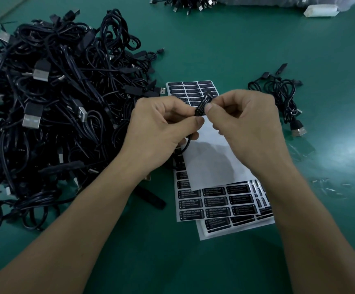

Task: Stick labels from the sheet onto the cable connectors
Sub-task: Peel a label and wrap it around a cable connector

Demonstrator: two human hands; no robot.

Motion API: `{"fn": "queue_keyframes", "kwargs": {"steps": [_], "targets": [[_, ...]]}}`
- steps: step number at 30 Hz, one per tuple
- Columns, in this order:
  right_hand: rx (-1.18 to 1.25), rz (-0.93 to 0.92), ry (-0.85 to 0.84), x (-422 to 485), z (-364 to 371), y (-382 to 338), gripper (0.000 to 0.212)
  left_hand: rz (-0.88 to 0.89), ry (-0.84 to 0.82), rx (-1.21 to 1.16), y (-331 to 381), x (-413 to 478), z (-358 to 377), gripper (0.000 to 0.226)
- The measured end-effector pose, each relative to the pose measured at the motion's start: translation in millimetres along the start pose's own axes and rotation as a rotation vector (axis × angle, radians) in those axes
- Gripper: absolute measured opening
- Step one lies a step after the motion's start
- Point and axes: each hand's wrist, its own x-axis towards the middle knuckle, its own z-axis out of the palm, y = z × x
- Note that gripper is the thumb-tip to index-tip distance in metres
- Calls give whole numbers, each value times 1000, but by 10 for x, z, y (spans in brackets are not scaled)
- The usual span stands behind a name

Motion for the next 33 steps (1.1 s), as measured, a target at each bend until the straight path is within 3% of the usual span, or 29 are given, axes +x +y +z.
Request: {"fn": "queue_keyframes", "kwargs": {"steps": [9, 22, 29, 33], "targets": [[48, 19, 17, 11, -22, 3, 16, -13, 14, -21, 1, 13, 2, 10], [132, 74, 51, 2, -19, 32, 26, 18, -4, -16, -5, 0, -1, 13], [270, 0, -21, 13, -24, 21, 5, 17, 7, 20, -19, -4, 8, 8], [294, -46, -30, -6, -2, 20, 12, 33, -10, 51, -20, -14, 12, 9]]}}
